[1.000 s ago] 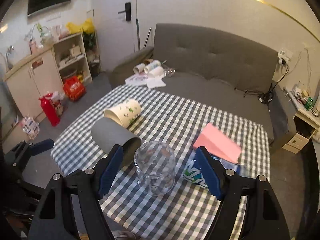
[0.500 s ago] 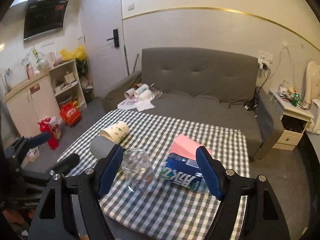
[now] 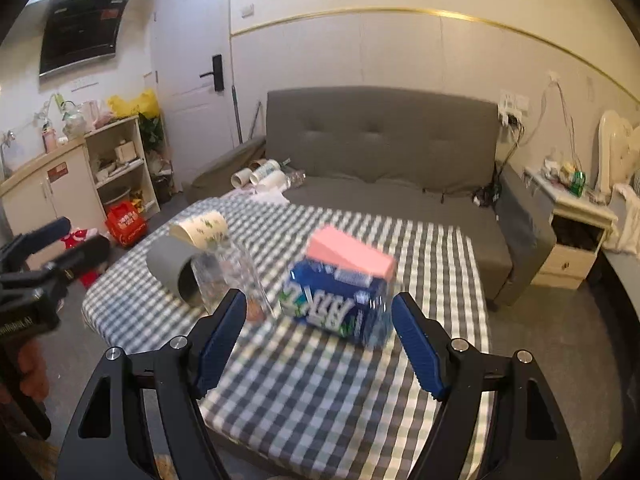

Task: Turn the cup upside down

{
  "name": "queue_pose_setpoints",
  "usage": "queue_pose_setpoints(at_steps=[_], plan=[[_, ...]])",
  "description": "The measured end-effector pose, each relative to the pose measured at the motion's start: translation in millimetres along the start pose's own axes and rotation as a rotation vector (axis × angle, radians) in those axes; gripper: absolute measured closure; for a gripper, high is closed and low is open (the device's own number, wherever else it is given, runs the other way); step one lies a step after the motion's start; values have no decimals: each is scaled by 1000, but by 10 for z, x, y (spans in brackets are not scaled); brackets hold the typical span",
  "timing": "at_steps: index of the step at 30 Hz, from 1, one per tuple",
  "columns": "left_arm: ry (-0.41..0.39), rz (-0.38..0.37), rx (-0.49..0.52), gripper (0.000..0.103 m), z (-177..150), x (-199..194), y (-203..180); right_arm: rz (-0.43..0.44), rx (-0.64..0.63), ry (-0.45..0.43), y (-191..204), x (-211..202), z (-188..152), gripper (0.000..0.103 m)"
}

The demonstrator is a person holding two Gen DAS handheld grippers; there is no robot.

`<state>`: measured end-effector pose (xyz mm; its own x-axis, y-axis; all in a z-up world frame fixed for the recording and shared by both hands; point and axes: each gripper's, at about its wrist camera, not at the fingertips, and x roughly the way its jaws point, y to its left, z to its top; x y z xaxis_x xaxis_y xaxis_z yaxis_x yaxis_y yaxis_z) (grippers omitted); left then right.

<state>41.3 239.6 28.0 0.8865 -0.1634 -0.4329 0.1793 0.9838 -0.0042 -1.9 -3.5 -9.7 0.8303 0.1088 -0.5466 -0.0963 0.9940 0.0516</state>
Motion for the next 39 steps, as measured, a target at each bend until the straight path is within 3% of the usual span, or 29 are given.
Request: queue_pose_setpoints(at_steps=[1, 4, 11, 39], plan=[[5, -1, -2, 0, -25, 14, 4, -1, 3, 4, -2, 20, -48, 26], [40, 5, 6, 0, -141, 81, -4, 2, 15, 11, -14, 68, -169, 7], [81, 5, -6, 0, -245, 158, 13, 0, 15, -11, -16, 47, -220, 1], [82, 22, 21, 0, -268, 146, 47, -3, -17, 12, 58, 95, -220, 0]])
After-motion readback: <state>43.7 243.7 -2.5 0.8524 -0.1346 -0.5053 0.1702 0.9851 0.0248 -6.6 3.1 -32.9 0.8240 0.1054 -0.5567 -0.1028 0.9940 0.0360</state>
